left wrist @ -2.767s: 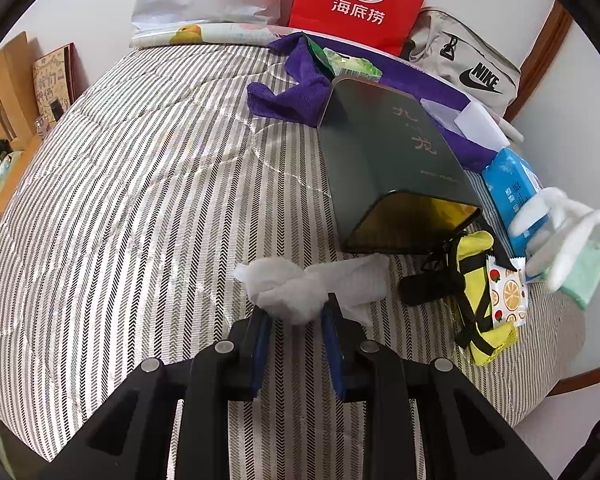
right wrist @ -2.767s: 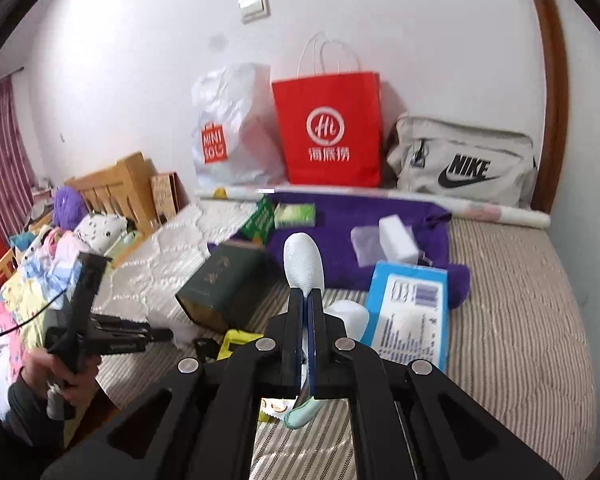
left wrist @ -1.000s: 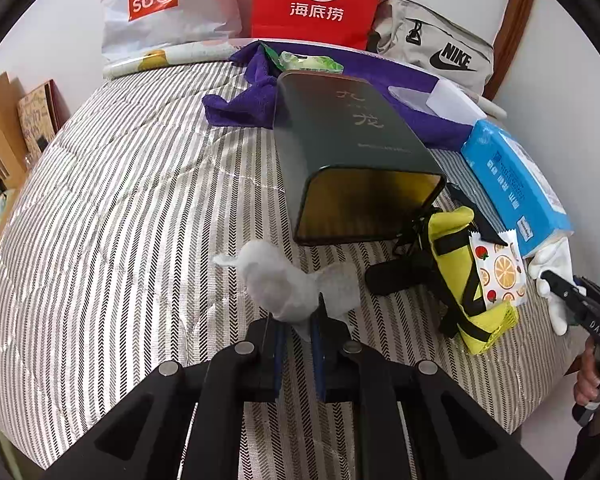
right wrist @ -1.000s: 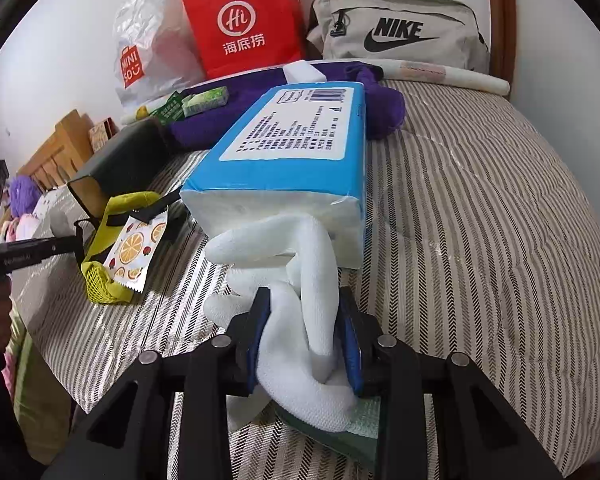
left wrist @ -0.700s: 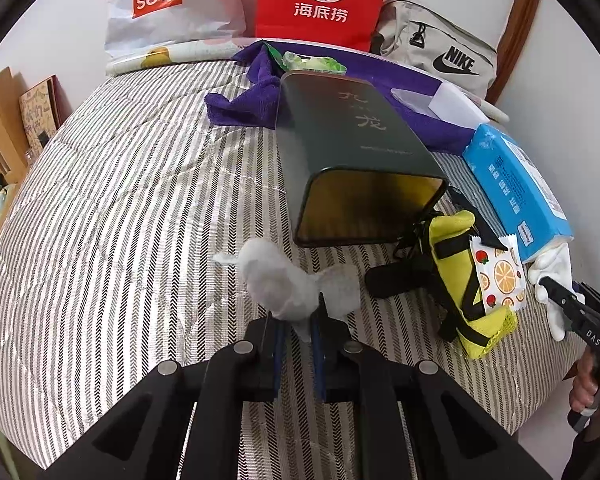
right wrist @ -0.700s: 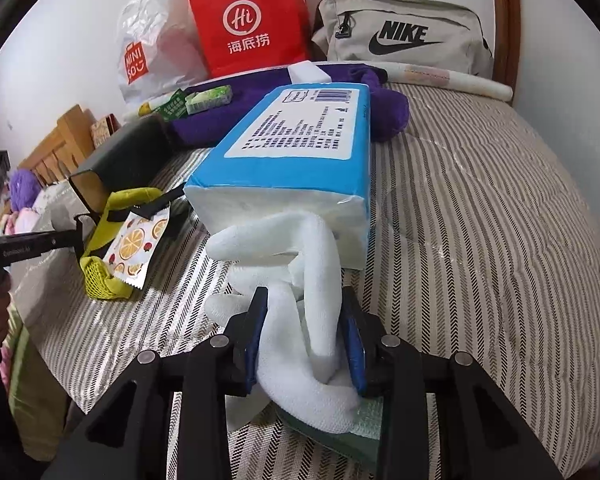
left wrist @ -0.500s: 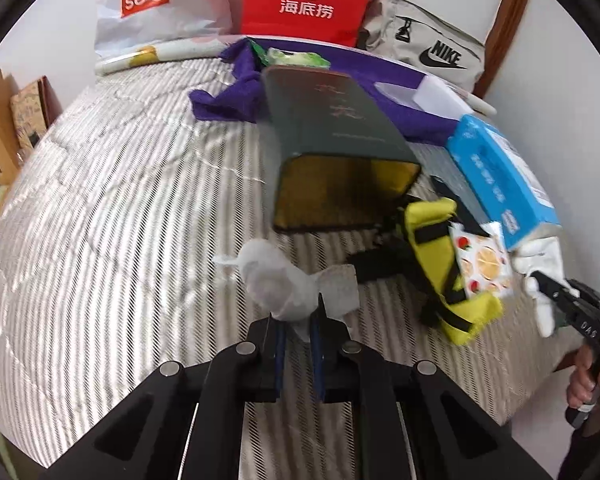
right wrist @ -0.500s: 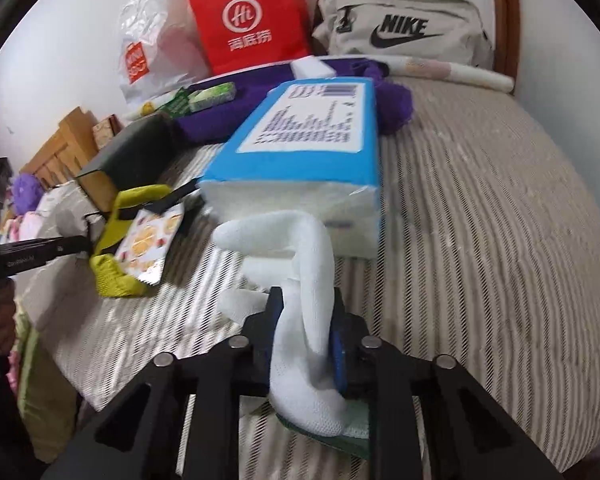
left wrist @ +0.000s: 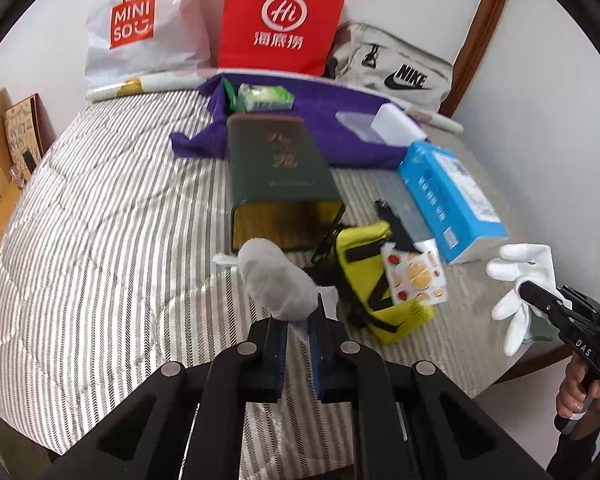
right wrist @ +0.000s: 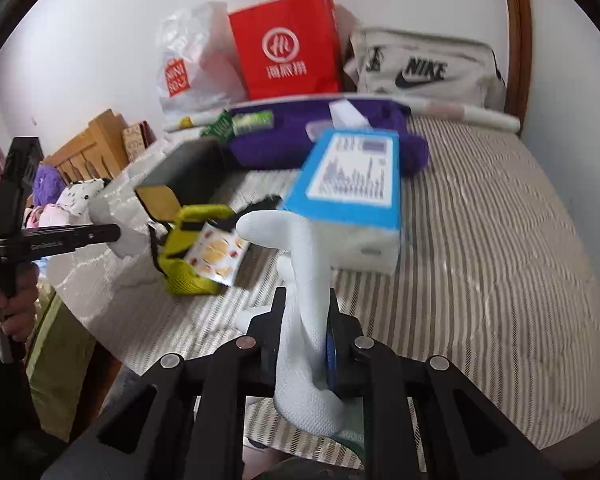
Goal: Organize soft objects
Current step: 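Carry the gloves with the right gripper and tissue with the left toward the towel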
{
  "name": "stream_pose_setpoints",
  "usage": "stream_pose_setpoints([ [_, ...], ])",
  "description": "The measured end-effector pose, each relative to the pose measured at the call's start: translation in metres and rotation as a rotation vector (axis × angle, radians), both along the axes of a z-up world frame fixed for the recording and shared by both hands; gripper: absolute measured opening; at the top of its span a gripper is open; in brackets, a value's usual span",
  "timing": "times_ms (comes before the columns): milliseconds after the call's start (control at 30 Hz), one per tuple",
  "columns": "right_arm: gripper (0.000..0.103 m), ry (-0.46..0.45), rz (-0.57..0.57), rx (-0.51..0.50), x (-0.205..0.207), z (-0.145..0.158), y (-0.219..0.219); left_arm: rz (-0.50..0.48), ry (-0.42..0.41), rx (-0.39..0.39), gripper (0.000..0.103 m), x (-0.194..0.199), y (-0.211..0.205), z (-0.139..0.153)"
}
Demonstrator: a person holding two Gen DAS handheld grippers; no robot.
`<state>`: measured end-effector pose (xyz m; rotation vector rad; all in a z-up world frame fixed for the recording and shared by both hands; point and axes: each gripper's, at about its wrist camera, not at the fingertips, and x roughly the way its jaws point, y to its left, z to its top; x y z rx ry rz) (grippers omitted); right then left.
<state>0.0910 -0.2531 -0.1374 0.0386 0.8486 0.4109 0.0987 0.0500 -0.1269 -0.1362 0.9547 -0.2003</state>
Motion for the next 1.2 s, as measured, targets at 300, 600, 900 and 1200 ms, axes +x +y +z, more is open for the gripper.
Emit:
stream_pose_setpoints([
  [300,0.016,-0.077,-0.002,0.059,0.016,0.044,-0.004,0.006,-0.033,-0.015,0.010,0.012,0.001,0.038],
  [600,0.016,-0.094,0.015,0.072,0.063,0.066,0.007,0.000,-0.041,-0.001,0.010,0.045,-0.006,0.061],
  [900,0.016,-0.128,0.023,0.051,0.129,0.086,0.016,0.004,-0.028,0.009,0.010,0.093,-0.012,0.068],
  [1200,0.016,-0.138,0.008,0.009,0.211,0.090,0.019,0.005,-0.007,-0.007,0.010,0.160,-0.010,0.068],
])
